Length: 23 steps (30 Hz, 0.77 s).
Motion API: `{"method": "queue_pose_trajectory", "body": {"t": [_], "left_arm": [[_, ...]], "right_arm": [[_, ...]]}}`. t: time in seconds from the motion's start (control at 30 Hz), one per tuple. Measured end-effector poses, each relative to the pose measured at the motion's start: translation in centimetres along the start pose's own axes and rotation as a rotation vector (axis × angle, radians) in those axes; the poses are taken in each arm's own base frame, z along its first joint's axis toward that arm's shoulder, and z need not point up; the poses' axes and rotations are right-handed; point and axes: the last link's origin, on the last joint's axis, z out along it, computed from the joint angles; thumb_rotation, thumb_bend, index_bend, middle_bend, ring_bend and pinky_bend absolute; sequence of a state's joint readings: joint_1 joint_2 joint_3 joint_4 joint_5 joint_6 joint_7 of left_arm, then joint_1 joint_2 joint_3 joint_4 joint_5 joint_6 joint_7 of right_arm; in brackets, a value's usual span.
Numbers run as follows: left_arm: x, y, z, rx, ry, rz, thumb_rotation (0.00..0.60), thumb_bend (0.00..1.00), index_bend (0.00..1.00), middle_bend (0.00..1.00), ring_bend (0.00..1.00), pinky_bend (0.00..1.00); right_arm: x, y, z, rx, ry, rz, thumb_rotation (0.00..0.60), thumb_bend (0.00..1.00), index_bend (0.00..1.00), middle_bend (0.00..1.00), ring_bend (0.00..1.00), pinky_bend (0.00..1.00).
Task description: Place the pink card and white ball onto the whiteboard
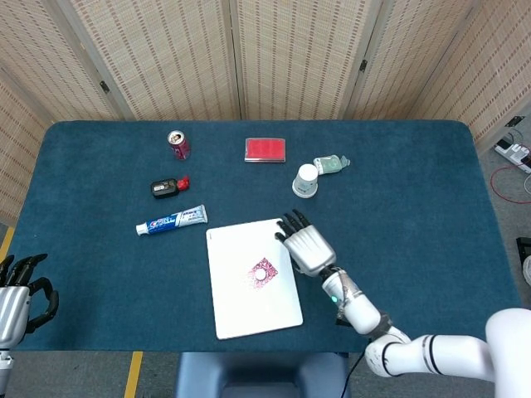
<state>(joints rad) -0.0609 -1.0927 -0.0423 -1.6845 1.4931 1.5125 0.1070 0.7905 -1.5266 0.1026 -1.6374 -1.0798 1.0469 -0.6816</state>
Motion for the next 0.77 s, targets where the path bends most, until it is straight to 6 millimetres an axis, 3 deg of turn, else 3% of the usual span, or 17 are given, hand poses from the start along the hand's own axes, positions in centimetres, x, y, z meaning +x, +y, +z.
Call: {"method": "queue_pose_trajectory", "body": {"t": [0.23, 0.33, 0.53, 0.77], "left_arm": [[0.0, -0.1, 0.7, 0.016, 0.022, 0.005, 0.600, 0.18, 0.19, 0.18, 0.16, 0.00], [0.0, 0.1, 0.9, 0.017, 0.027, 0.006, 0.600, 0.18, 0.18, 0.18, 0.16, 0.00], [-0.1, 0.9, 1.1, 0.002, 0.023, 0.007, 0.600, 0.18, 0.18, 0.18, 0.16, 0.00], [-0.2, 1.4, 1.2, -0.002, 0.044, -0.004, 0.600, 0.18, 0.18, 0.18, 0.16, 0.00]], "right_arm": [[0.8, 7.8, -7.7, -0.206, 0.080, -0.006, 0.600, 0.35, 0.21, 0.14, 0.09, 0.00], [0.4, 9.7, -10.7, -0.264, 0.099, 0.040, 0.600, 0.35, 0.19, 0.12, 0.08, 0.00], [-0.4, 12.3, -16.7, -0.340, 0.151, 0.125, 0.600, 0.35, 0.18, 0.12, 0.07, 0.00], [-0.5, 13.5, -22.3, -0.419, 0.210, 0.126, 0.600, 0.35, 0.18, 0.12, 0.06, 0.00]]}}
